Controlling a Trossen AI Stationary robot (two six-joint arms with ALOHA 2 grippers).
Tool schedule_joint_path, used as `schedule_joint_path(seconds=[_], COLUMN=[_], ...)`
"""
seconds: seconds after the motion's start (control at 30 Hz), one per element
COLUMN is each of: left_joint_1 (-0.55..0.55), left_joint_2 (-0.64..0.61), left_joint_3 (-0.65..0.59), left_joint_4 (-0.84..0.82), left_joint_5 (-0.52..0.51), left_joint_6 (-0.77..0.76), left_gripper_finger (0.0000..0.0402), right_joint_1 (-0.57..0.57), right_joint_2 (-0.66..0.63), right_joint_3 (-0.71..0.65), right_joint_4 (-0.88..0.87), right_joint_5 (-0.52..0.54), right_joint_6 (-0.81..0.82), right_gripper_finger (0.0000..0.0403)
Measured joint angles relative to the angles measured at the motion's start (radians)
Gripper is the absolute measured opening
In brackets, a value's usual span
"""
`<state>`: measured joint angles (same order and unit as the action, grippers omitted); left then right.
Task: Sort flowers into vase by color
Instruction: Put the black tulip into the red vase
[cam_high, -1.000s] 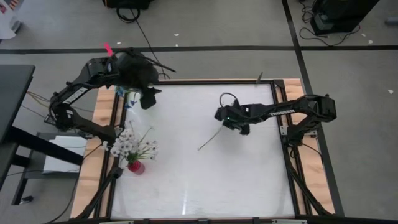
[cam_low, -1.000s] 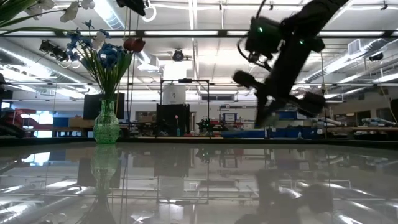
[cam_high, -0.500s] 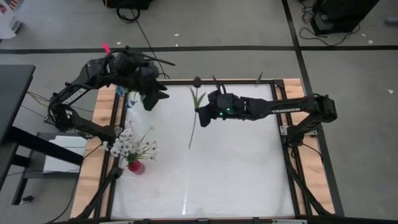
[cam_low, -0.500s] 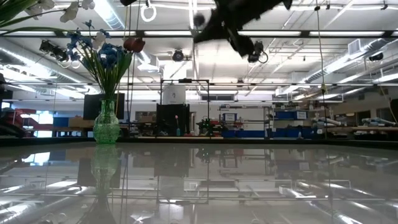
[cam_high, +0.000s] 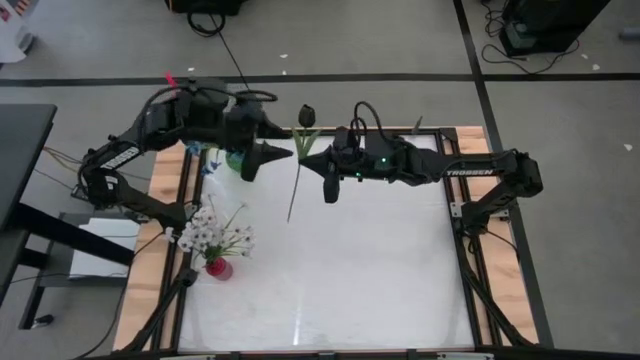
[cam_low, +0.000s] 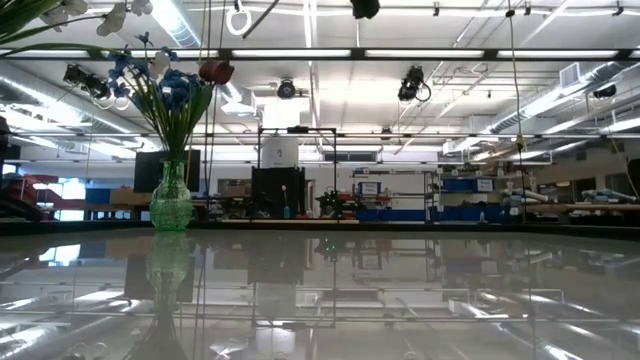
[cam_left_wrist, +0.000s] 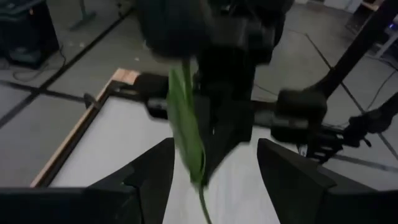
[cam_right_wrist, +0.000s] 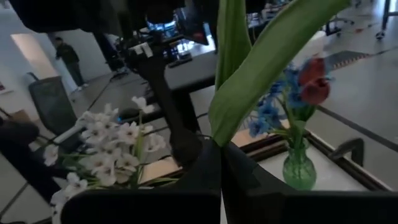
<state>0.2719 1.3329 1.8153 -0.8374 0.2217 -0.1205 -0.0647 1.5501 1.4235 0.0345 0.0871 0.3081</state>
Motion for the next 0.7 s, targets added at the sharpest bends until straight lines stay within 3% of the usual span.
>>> schedule_joint_path(seconds=[0.5,0.6,0.7], left_joint_1=[-0.058,-0.058,-0.059], left_joint_2=[0.073,0.074,0.071], left_joint_3=[-0.001,-0.001,-0.001], left_joint_4=[0.035,0.034,0.018], left_joint_5=[-0.091,-0.124,-0.131], left_joint_6=[-0.053,-0.054,-0.046], left_gripper_finger=[0.0224,0.0188,0.012], right_joint_1=[0.035,0.036,0.036], right_joint_2=[0.0,0.0,0.001], right_joint_3=[0.0,0.0,0.0], right_joint_4=[0.043,0.041,0.036], right_joint_5=[-0.01,-0.003,-0.005], right_joint_6=[-0.024,-0.023,-0.022], right_gripper_finger=[0.0003,0.0003,0.0003])
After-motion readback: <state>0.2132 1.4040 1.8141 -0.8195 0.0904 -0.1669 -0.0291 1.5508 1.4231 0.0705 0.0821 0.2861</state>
